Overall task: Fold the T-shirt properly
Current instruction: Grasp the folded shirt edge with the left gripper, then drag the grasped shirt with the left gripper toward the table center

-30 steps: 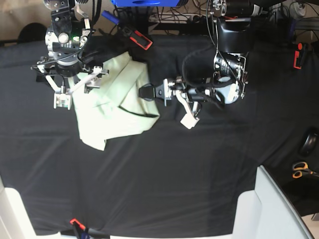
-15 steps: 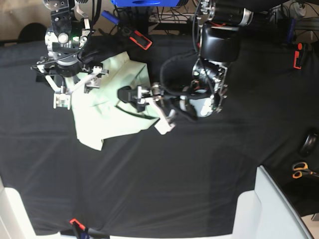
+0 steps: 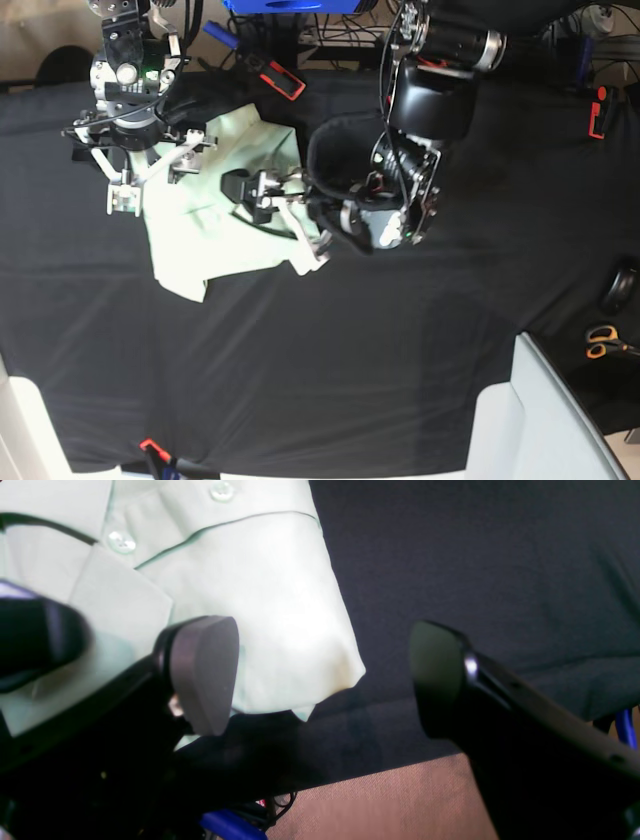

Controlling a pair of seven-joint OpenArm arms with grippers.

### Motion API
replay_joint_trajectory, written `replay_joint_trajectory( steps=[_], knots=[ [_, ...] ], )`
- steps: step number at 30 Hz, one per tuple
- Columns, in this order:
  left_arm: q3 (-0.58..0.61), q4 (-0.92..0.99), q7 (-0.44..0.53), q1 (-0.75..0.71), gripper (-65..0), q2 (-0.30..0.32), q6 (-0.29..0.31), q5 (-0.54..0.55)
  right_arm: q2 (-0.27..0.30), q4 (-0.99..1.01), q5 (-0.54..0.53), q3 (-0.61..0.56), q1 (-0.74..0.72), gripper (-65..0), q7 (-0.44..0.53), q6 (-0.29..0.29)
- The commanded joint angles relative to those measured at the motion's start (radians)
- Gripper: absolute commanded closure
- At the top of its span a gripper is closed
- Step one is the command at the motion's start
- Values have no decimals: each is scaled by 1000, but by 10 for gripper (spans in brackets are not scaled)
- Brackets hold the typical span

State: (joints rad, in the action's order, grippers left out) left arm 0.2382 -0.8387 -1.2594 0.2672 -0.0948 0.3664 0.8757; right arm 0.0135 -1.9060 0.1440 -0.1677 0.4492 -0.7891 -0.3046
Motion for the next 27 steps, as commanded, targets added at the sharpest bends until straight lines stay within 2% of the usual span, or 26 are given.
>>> replay_joint_trajectory(
  steps=[1, 4, 8, 9, 12, 15, 18, 22, 27],
  knots=[
    [17, 40, 14, 19, -650, -23, -8, -45, -1, -16, 9, 1, -3, -501, 21, -3],
    [46, 138, 48, 54, -650, -32, 50, -48, -1, -16, 9, 1, -3, -501, 21, -3],
    [106, 193, 80, 82, -650, -36, 61, -45, -1, -16, 9, 1, -3, -501, 21, -3],
    [112, 195, 82, 83, -632, -39, 61, -45, -1, -16, 9, 1, -3, -501, 21, -3],
    [112, 201, 82, 88, -465, -44, 61, -45, -1, -16, 9, 1, -3, -501, 21, -3],
    [111, 201, 82, 88, -247, -44, 61, -46, -1, -16, 9, 1, -5, -501, 21, -3],
    [111, 201, 88, 85, -2, -44, 61, -51, -1, -17, 9, 1, -7, -501, 21, -3],
    [119, 201, 122, 80, 0, -38, 61, -52, -1, -17, 9, 3, -10, -501, 21, -3],
    [119, 195, 117, 113, 0, 7, 58, -52, -1, -17, 9, 59, -10, -501, 21, -3]
  ],
)
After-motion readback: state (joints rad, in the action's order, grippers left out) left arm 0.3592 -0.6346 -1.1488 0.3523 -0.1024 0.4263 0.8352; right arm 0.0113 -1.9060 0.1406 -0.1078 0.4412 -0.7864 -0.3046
